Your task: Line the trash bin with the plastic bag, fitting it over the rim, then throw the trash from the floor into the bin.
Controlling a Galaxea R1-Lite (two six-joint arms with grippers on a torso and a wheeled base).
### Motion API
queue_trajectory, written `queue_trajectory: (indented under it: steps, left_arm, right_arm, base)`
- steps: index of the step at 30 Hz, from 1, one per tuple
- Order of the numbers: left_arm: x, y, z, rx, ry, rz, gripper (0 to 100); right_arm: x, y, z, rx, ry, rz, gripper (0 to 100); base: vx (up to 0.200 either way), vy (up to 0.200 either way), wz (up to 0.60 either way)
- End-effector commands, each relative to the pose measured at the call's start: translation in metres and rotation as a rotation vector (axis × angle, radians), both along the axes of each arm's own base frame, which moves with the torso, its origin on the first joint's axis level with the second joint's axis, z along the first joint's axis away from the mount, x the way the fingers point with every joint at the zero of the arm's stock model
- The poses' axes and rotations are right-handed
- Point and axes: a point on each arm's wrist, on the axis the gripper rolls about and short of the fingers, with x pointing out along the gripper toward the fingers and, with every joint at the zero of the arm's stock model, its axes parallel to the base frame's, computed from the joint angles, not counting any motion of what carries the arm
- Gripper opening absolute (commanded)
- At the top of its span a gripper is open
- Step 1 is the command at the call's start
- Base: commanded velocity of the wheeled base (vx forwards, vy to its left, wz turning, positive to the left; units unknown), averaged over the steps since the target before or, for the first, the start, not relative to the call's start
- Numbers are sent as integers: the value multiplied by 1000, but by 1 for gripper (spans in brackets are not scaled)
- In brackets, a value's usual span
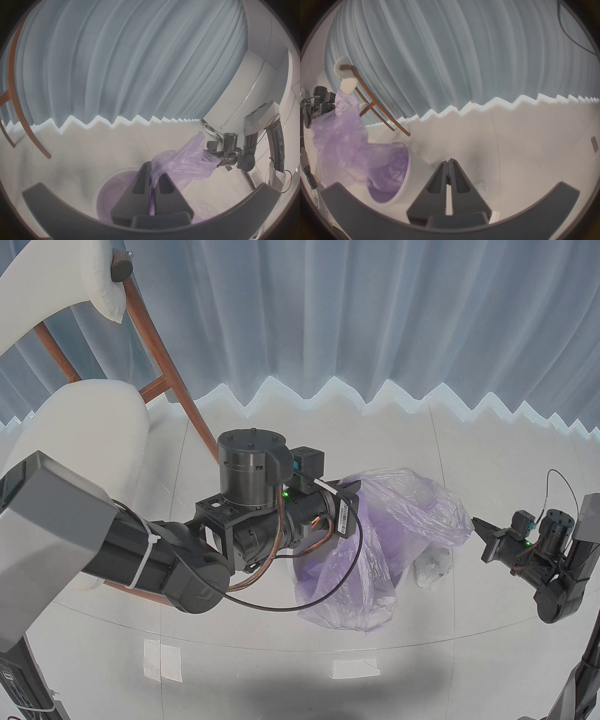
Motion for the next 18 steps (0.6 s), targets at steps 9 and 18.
queue_trajectory:
  steps: [9, 18]
  left_arm:
    - [21, -5, 6, -40, 30, 41, 0]
    - [-1, 19, -31, 88, 85, 48, 0]
  right_arm:
    - [-113, 94, -19, -56, 281, 404, 0]
    - [-147, 104, 40, 302, 245, 357, 0]
  base:
    - [0, 0, 0]
    - [0, 0, 0]
